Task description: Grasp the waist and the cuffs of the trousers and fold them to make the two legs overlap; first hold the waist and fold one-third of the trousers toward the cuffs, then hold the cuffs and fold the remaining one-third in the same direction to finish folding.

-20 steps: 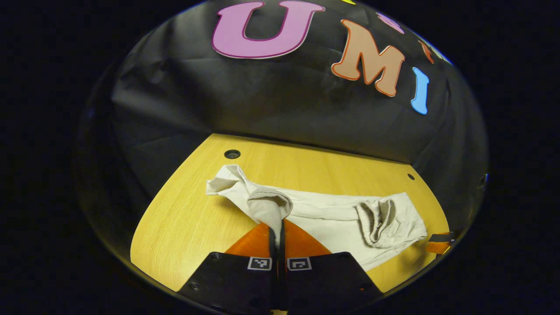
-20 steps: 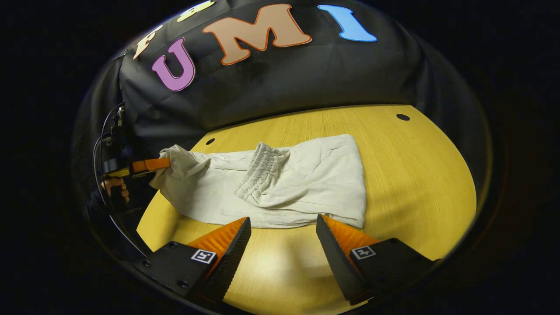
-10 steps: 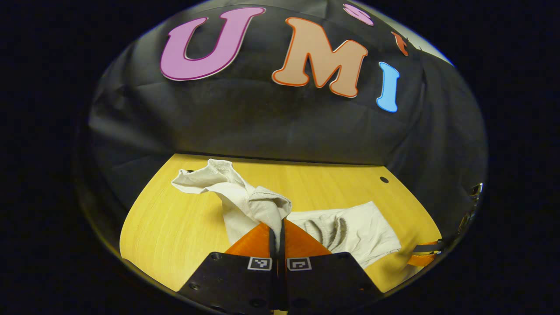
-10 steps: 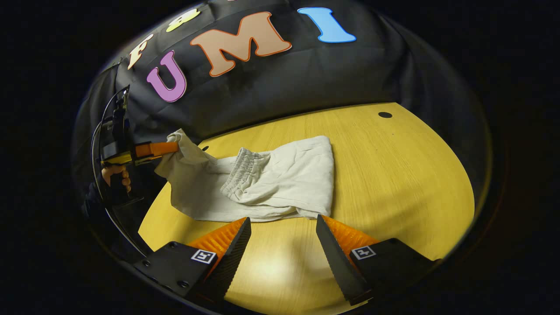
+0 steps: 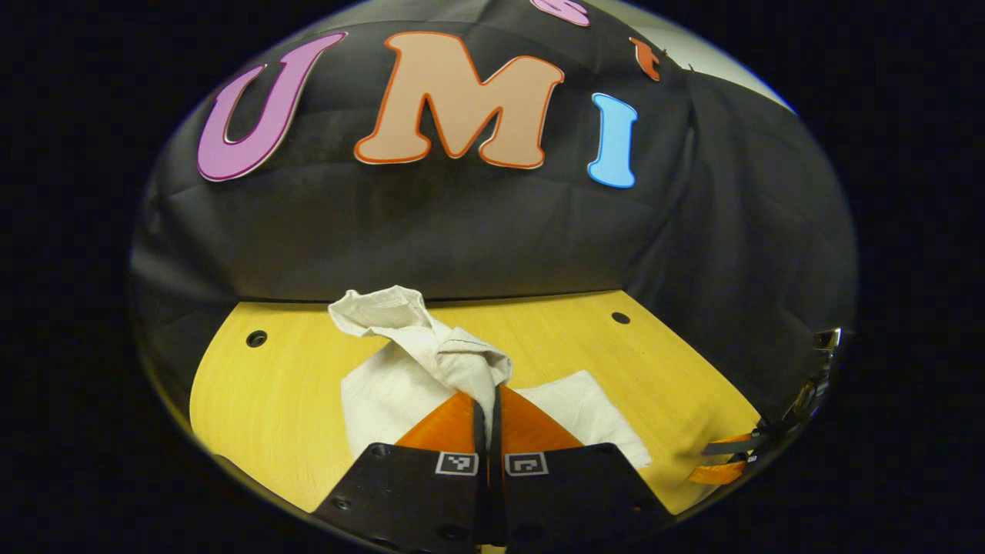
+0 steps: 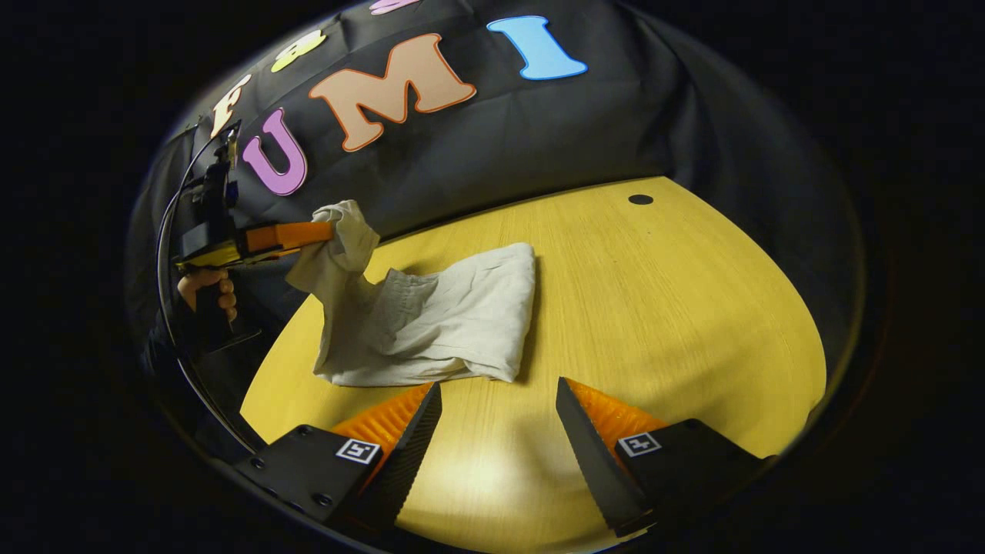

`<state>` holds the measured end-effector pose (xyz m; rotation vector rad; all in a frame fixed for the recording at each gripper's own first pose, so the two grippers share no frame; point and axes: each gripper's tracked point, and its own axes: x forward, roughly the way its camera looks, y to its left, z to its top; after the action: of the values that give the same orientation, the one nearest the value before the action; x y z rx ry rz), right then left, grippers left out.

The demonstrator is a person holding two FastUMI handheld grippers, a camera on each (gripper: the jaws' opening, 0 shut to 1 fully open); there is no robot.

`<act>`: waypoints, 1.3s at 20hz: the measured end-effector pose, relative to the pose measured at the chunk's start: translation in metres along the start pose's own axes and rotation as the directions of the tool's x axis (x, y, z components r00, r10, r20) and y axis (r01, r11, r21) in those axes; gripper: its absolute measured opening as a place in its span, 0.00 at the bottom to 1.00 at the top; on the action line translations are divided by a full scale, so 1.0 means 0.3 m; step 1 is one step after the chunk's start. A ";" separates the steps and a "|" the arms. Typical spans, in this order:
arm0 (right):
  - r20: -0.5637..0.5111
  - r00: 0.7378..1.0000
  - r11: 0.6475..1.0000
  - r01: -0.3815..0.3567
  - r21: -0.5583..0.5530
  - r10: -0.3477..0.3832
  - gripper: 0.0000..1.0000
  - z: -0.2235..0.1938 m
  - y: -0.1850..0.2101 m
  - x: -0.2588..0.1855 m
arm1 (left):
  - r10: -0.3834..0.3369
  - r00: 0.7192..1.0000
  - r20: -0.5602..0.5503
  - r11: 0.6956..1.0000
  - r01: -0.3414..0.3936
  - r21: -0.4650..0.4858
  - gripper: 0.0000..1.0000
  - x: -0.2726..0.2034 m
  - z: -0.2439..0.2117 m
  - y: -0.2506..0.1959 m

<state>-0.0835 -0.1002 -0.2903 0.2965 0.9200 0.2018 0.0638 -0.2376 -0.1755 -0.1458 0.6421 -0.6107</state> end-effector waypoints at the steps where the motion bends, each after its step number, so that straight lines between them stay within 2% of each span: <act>1: -0.002 1.000 1.000 0.004 0.004 -0.004 0.97 -0.004 -0.017 -0.008 | -0.011 1.000 -0.005 1.000 0.011 -0.004 0.00 0.014 -0.009 -0.031; 9: -0.020 0.999 0.999 0.047 0.027 -0.046 0.97 -0.043 -0.146 -0.063 | -0.139 0.989 -0.050 0.990 0.137 -0.026 0.00 0.157 -0.120 -0.297; 14: -0.027 0.998 0.998 0.049 0.028 -0.048 0.97 -0.047 -0.173 -0.082 | -0.155 0.981 -0.120 0.988 0.153 -0.027 0.00 0.245 -0.264 -0.373; 17: -0.026 0.999 0.999 0.035 0.030 -0.034 0.97 -0.037 -0.160 -0.083 | -0.168 0.973 -0.159 0.985 0.162 -0.051 0.02 0.245 -0.337 -0.393; 18: -0.026 0.999 0.999 0.020 0.039 -0.019 0.97 -0.028 -0.141 -0.085 | -0.172 0.972 -0.158 0.985 0.164 -0.060 0.17 0.244 -0.339 -0.394; 19: -0.014 1.000 0.999 0.006 0.040 -0.005 0.97 -0.002 -0.116 -0.089 | -0.178 0.973 -0.147 0.983 0.169 -0.072 0.10 0.228 -0.325 -0.396; 21: 0.022 1.000 1.000 -0.008 -0.004 0.009 0.96 0.070 -0.069 -0.095 | -0.156 0.984 -0.085 0.985 0.149 -0.083 0.70 0.167 -0.274 -0.384; 22: 0.057 0.998 0.999 -0.008 -0.051 0.011 0.96 0.120 -0.047 -0.093 | -0.136 0.990 -0.048 0.989 0.132 -0.071 0.87 0.128 -0.234 -0.363; 24: 0.146 0.989 0.991 0.002 -0.132 0.018 0.96 0.246 0.024 -0.099 | -0.072 0.997 0.026 0.997 0.073 -0.020 0.90 0.037 -0.132 -0.276; 26: 0.245 0.969 0.987 0.009 -0.159 0.030 0.96 0.374 0.120 -0.118 | -0.004 0.995 0.098 1.000 0.001 0.030 0.92 -0.062 -0.054 -0.187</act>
<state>-0.0157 -0.0954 -0.1876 0.1739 0.6509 0.2410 0.0149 -0.2716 -0.1614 -0.1482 0.5377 -0.6117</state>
